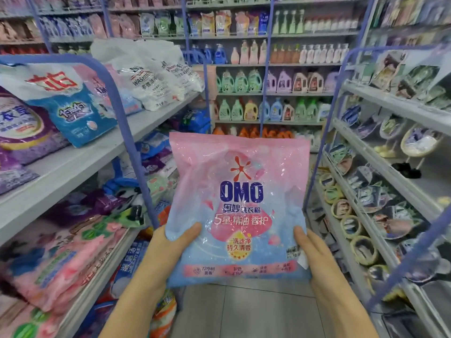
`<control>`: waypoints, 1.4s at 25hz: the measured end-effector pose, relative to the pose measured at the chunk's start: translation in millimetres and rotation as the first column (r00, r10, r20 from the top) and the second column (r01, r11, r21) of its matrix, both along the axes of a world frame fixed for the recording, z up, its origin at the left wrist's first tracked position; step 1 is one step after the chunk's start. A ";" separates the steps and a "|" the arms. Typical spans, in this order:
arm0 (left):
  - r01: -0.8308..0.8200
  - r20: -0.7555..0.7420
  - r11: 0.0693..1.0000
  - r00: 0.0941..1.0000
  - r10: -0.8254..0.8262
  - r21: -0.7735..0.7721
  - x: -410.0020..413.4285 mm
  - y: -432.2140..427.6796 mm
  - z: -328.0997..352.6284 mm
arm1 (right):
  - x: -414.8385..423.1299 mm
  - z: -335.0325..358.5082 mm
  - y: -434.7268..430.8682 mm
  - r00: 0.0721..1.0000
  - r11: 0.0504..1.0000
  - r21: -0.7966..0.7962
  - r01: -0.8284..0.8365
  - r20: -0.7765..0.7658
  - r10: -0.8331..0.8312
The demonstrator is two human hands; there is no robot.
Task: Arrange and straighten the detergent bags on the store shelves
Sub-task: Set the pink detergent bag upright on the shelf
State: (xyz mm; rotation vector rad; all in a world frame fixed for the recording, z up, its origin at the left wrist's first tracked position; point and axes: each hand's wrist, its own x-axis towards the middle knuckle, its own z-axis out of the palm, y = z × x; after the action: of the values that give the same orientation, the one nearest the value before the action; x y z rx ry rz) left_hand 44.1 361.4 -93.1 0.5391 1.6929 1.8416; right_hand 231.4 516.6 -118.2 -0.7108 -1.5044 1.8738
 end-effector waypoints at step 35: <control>-0.689 0.112 0.699 0.693 0.713 -0.191 -412.2 435.9 -26.8 | -581.7 -15.7 523.2 0.762 0.766 0.017 -0.643 0.110 0.638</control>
State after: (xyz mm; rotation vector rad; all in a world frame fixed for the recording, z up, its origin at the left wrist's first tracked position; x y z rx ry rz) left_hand -368.1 797.3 -120.0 -0.4136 2.0427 2.1590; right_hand -350.3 1039.8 -133.9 -0.2606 -2.0381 2.2961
